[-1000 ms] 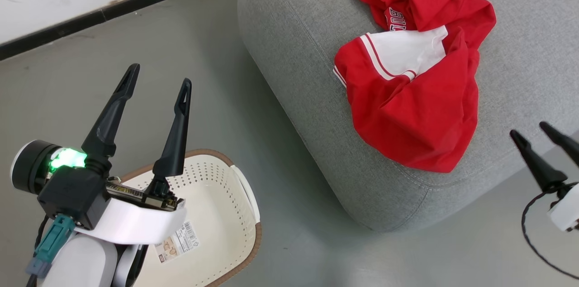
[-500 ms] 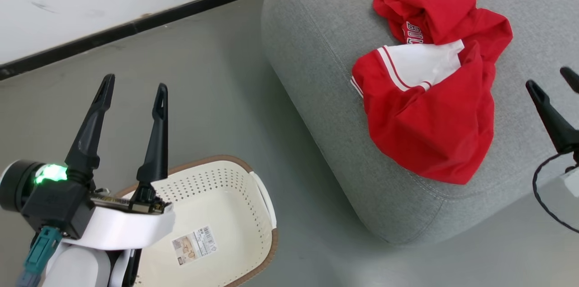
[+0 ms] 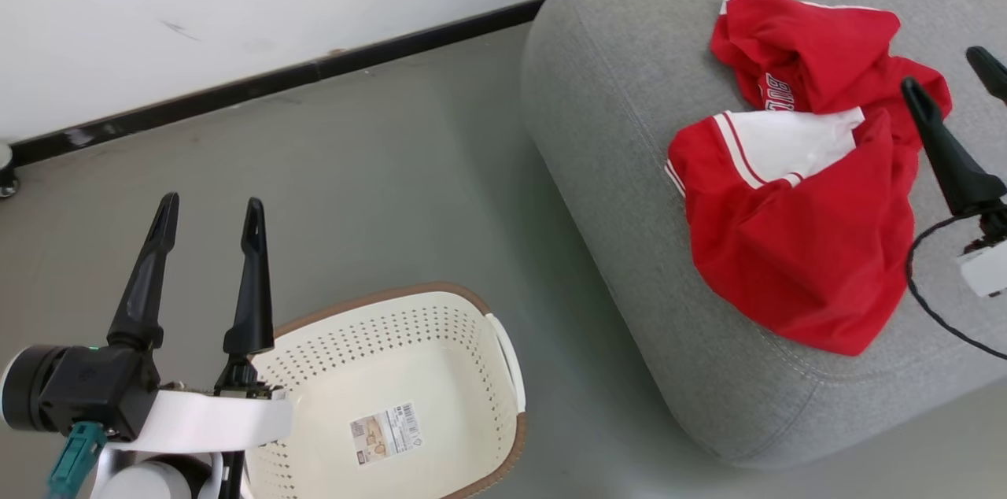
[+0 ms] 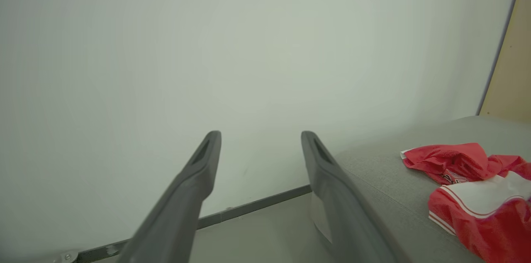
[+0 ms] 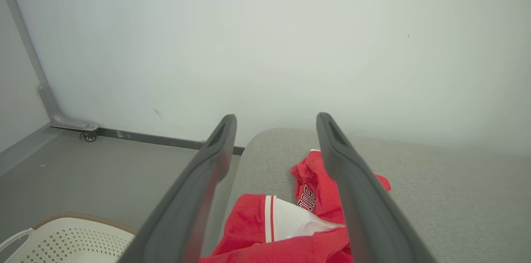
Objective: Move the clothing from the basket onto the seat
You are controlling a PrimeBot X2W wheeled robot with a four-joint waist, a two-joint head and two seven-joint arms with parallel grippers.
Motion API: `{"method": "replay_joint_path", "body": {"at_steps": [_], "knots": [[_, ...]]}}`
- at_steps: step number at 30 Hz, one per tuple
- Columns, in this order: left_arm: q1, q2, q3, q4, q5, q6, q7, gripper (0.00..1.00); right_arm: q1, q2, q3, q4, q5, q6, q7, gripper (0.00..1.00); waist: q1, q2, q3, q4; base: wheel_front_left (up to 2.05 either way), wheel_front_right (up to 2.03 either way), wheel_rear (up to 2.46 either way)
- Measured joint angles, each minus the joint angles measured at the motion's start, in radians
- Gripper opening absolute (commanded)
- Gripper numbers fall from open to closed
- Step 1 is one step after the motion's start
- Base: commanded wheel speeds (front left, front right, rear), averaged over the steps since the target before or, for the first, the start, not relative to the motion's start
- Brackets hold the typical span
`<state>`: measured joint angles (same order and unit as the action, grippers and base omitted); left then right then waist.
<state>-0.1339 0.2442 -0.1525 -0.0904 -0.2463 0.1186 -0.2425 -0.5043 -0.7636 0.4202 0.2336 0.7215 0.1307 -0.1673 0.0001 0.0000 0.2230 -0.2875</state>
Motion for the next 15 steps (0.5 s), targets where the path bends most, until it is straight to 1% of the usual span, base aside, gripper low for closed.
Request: {"method": "replay_joint_path", "body": {"at_steps": [6, 10, 12, 15], "knots": [[0.012, -0.007, 0.005, 0.026, 0.007, 0.024, -0.002, 1.0, -0.012, 0.056, -0.014, 0.001, -0.055, 0.0, -0.004, 0.97, 0.0, 0.0, -0.029, 0.042, 0.0, 0.0, 0.0], [0.012, -0.022, 0.004, 0.046, 0.014, 0.04, -0.004, 1.0, -0.012, 0.1, -0.024, 0.002, -0.094, 0.0, -0.015, 0.97, 0.0, 0.0, -0.048, 0.07, 0.0, 0.0, 0.0], [0.012, -0.025, 0.004, 0.052, 0.013, 0.04, -0.004, 1.0, -0.012, 0.109, -0.026, 0.002, -0.108, 0.0, -0.018, 0.98, 0.0, 0.0, -0.053, 0.077, 0.0, 0.0, 0.0], [0.012, -0.03, 0.004, 0.069, 0.013, 0.042, -0.004, 1.0, -0.01, 0.141, -0.044, 0.003, -0.142, 0.0, -0.025, 0.98, 0.0, 0.0, -0.067, 0.097, 0.0, 0.0, 0.0]]}}
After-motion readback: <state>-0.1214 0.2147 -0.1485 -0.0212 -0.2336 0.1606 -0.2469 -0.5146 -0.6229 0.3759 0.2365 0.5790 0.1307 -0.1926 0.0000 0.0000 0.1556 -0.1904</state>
